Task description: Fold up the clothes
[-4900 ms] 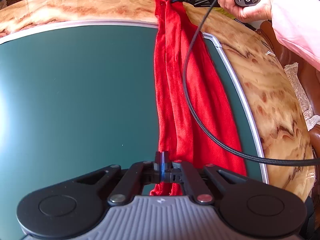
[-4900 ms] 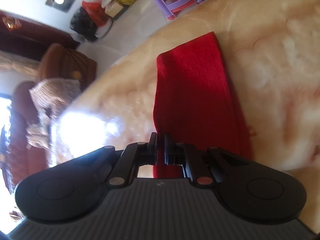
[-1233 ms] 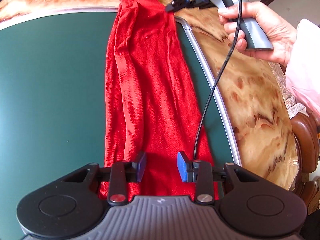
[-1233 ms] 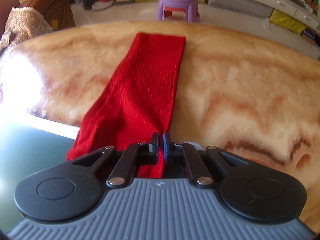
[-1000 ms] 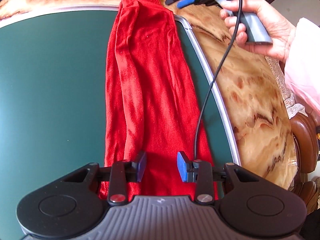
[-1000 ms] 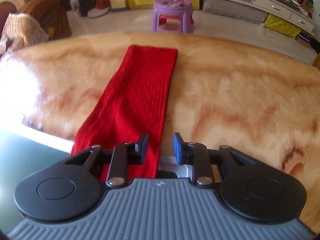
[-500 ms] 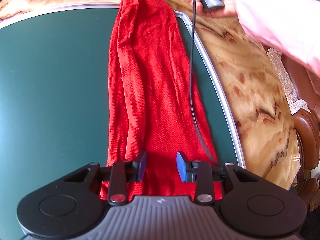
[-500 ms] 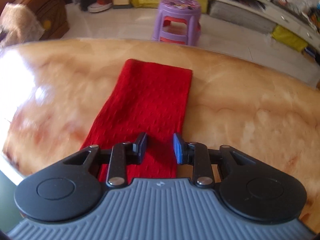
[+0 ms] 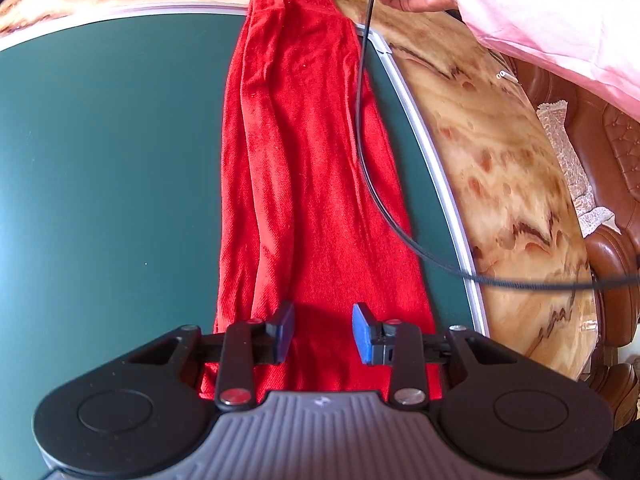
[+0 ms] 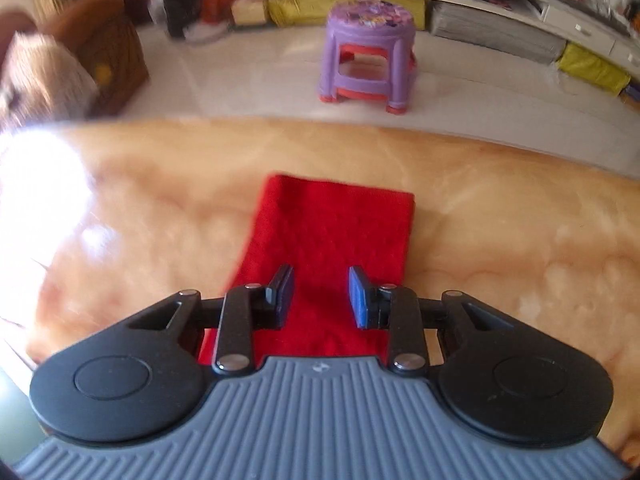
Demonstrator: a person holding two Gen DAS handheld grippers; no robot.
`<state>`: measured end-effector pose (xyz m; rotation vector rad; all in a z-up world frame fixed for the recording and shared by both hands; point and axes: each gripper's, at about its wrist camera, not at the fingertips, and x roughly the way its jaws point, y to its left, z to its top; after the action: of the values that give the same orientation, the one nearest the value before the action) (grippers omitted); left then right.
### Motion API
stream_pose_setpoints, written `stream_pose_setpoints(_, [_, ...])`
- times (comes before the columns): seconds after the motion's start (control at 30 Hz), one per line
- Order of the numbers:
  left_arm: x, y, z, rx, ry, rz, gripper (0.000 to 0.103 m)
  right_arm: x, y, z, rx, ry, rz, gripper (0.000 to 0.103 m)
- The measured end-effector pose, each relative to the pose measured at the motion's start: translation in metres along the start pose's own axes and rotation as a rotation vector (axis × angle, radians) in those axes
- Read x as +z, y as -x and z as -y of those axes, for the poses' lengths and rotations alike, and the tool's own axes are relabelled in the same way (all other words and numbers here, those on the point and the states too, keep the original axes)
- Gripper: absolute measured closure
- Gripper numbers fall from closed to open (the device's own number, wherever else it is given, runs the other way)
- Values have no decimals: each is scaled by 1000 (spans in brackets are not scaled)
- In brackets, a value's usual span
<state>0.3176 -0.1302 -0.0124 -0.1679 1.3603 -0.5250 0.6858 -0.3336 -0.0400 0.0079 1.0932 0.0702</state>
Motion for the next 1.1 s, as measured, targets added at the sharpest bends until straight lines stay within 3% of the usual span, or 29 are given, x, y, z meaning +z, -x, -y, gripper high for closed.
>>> stream_pose_setpoints(0.1, [-2,1,3,19,-13,-9,65,5,-3,0,-35,-2,20,65])
stream_pose_setpoints(0.17, [-5,3,6,42,-39,-20,64,8,-5,1,-70,-7,17,43])
stream_pose_setpoints(0.2, [-7,4,8,49,-53,-26,61,9,-6,1,-87,-14,10,40])
stream_pose_setpoints(0.27, [-13,7,7,58,-59,-33,61,2,2,4,-59,-30,9,40])
stream_pose_setpoints(0.33, [-19,12,5,75,-57,-36,61,-16,26,7,51,-61,46,40])
stream_pose_setpoints(0.4, [-24,17,0,107,-52,-39,54,-47,58,2,190,-55,59,40])
stream_pose_setpoints(0.47, [-29,22,-6,87,-38,-35,54,-94,96,-13,313,-21,36,40])
stream_pose_setpoints(0.57, [-32,31,-9,90,-38,-19,50,-170,140,-40,392,24,-69,40])
stream_pose_setpoints(0.7, [-37,34,-16,156,-42,-34,47,-262,192,-67,452,45,-192,40])
stream_pose_setpoints(0.87, [-46,41,-28,188,-25,-26,48,-347,233,-98,406,131,-338,40])
stream_pose_setpoints(0.93, [-51,46,-30,189,-32,-30,48,-367,241,-102,342,144,-348,40])
stream_pose_setpoints(1.1, [-77,62,-26,167,-70,-41,48,-397,278,-105,284,77,-311,40])
